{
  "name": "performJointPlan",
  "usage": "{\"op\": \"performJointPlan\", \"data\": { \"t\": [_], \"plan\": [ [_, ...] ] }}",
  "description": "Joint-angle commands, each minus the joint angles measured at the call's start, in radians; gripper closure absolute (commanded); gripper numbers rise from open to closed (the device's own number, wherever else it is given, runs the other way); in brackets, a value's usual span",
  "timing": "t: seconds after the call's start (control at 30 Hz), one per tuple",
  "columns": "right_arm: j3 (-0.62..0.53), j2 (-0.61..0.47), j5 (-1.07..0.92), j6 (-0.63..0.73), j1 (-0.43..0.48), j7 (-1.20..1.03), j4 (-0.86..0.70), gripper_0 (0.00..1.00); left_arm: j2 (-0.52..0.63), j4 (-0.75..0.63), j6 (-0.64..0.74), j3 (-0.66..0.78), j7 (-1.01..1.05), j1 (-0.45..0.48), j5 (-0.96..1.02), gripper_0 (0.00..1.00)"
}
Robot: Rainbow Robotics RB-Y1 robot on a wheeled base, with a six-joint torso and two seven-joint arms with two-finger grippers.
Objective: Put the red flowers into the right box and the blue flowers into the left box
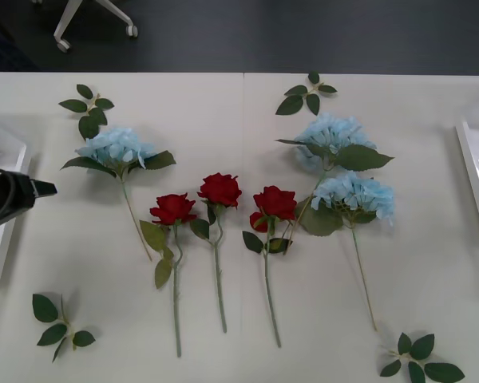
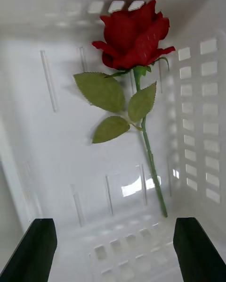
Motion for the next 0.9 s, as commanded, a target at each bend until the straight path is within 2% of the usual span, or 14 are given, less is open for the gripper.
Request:
{"op": "performJointPlan", "data": {
  "t": [0.03, 0.13, 0.37, 0.6, 0.8, 0.9],
  "plan": [
    [-0.061, -0.026, -0.05, 0.122, -0.025, -0.004, -0.106, 0.27, 0.009, -0.08, 0.002, -0.114, 0.122, -0.019, -0.058, 0.0],
    [-0.087, -0.026, -0.094, 0.198, -0.023, -0.025, -0.174, 0.27, -0.006, -0.081, 0.002, -0.171, 0.165, -0.034, -0.098, 0.0],
    [-0.11, -0.024, -0.137, 0.355, -0.022, -0.208, -0.441, 0.27, -0.101, -0.081, 0.004, -0.244, 0.222, -0.065, -0.221, 0.0],
    [-0.11, -0.024, -0.192, 0.379, -0.005, -0.324, -0.638, 0.27, -0.188, -0.051, 0.004, -0.27, 0.22, -0.089, -0.328, 0.0],
    [-0.11, -0.02, -0.189, 0.366, 0.132, -0.338, -0.839, 0.27, -0.196, 0.049, 0.004, -0.329, 0.222, -0.15, -0.359, 0.0],
    [-0.11, 0.022, -0.122, 0.34, 0.224, -0.369, -0.954, 0.27, -0.196, 0.095, 0.004, -0.356, 0.225, -0.183, -0.376, 0.0]
  ]
}}
